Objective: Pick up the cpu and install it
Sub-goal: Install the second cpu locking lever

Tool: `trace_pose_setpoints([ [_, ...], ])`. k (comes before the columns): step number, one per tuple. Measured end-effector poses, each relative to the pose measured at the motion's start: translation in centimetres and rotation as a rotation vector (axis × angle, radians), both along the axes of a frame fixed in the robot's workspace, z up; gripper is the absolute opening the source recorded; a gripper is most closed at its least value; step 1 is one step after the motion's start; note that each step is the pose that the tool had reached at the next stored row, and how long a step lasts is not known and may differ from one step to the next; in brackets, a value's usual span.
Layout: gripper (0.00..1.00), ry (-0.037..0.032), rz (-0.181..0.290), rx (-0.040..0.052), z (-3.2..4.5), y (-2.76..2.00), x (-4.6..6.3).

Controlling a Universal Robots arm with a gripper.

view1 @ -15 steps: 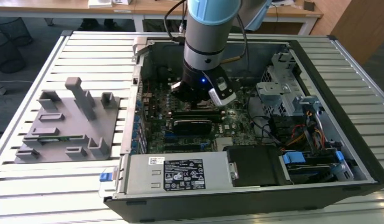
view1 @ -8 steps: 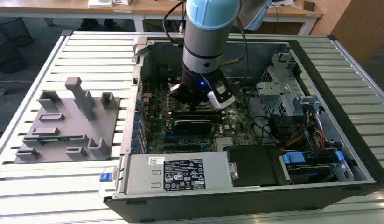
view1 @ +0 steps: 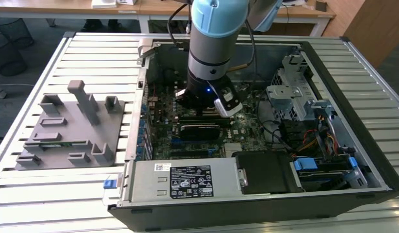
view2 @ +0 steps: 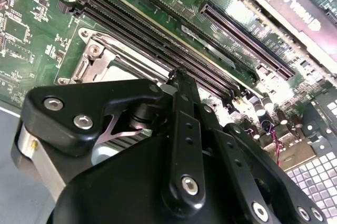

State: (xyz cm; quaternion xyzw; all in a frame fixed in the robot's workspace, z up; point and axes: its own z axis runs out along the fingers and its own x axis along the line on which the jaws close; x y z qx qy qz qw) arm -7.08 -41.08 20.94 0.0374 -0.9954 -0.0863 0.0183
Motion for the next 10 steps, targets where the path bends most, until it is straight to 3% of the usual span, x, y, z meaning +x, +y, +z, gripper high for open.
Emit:
trace_pose_setpoints([
  [5, 0.11, 0.0001, 0.000, 0.0222, -0.09, -0.39, -0.21],
  [10, 0.11, 0.0000, 0.000, 0.0326, -0.18, -0.68, -0.37],
])
